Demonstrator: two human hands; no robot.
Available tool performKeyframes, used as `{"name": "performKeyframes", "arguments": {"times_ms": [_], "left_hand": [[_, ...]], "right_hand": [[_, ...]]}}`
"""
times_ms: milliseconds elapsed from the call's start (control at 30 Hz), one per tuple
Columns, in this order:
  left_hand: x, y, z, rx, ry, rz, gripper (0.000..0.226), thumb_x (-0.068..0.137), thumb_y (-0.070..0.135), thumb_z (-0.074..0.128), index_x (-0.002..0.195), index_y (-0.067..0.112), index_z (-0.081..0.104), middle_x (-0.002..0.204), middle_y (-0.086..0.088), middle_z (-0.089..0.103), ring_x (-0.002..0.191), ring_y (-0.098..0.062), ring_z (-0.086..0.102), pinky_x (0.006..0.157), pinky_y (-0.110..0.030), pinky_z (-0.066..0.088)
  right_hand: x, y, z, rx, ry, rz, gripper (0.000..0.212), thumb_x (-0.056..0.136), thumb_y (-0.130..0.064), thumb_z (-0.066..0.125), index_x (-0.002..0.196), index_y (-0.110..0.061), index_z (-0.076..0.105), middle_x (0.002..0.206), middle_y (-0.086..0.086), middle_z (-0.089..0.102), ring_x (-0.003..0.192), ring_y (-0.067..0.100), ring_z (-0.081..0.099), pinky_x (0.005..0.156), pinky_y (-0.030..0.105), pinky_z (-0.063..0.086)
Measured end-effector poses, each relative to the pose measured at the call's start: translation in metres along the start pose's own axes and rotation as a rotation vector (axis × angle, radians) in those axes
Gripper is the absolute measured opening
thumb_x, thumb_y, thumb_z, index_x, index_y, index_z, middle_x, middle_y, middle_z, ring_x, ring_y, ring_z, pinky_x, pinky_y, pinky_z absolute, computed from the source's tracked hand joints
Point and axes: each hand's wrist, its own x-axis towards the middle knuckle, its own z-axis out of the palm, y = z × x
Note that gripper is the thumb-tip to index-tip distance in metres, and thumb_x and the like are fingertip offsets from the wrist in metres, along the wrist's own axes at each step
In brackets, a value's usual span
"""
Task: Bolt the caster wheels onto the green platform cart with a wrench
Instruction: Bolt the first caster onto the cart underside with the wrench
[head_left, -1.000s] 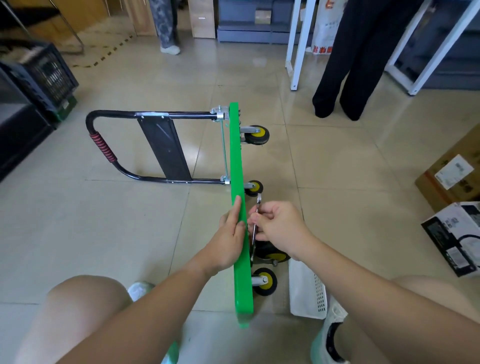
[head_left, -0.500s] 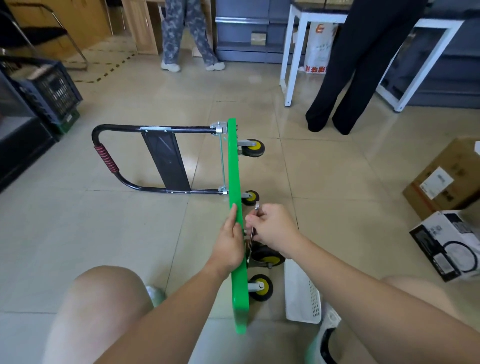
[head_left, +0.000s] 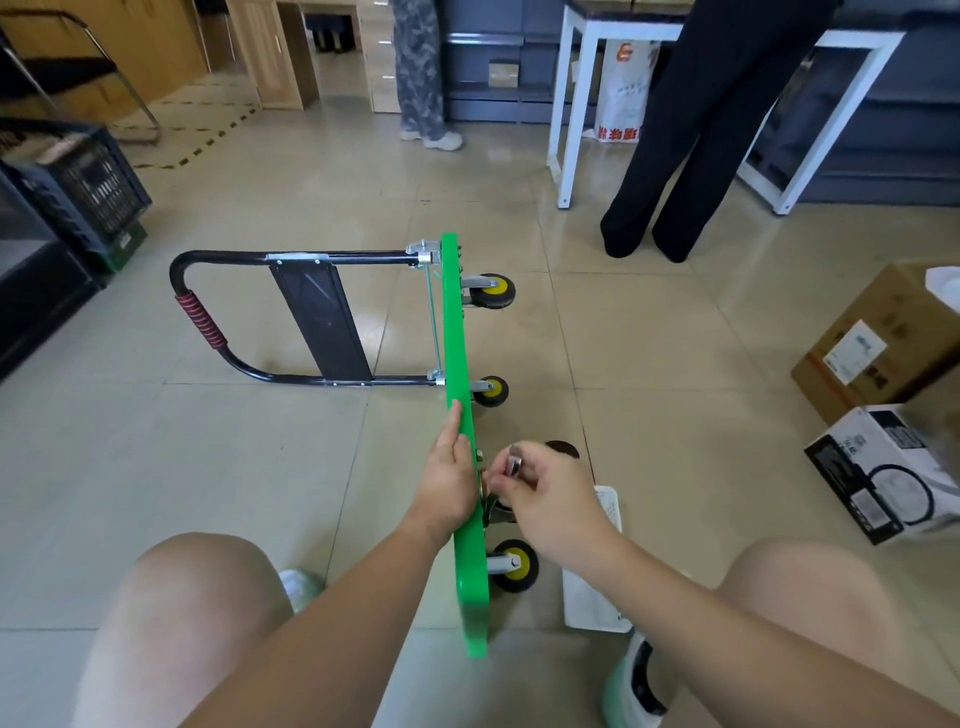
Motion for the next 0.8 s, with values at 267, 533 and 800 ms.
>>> {"name": "performKeyframes", "arguments": {"times_ms": [267, 533, 800], "left_hand": [[-0.003, 0.003, 0.001, 0.069, 0.028, 0.000, 0.051, 0.112, 0.032, 0.026, 0.162, 0.044, 0.021, 0.120, -0.011, 0.060, 0.085, -0.019, 0.058, 0.069, -0.017, 0.048], [-0.004, 0.003, 0.004, 0.033, 0.018, -0.044, 0.050, 0.113, 0.034, 0.024, 0.161, 0.048, 0.019, 0.118, -0.007, 0.063, 0.079, -0.019, 0.056, 0.064, -0.019, 0.051], [-0.008, 0.007, 0.002, 0.040, -0.012, -0.060, 0.050, 0.112, 0.036, 0.023, 0.159, 0.053, 0.016, 0.090, -0.011, 0.056, 0.072, -0.020, 0.050, 0.063, -0.029, 0.050]], "right_hand": [[-0.039, 0.021, 0.009, 0.042, 0.117, -0.033, 0.037, 0.091, -0.001, 0.065, 0.088, -0.039, 0.066, 0.088, -0.015, 0.072, 0.084, 0.009, 0.068, 0.079, 0.024, 0.055], [-0.072, 0.051, 0.020, 0.038, 0.102, -0.165, 0.040, 0.091, 0.007, 0.059, 0.098, -0.031, 0.071, 0.116, -0.010, 0.073, 0.124, -0.001, 0.057, 0.099, 0.014, 0.045], [-0.043, 0.030, -0.005, 0.248, 0.184, 0.012, 0.028, 0.090, -0.004, 0.068, 0.087, -0.032, 0.073, 0.085, -0.003, 0.074, 0.079, 0.013, 0.063, 0.085, 0.046, 0.056]]}}
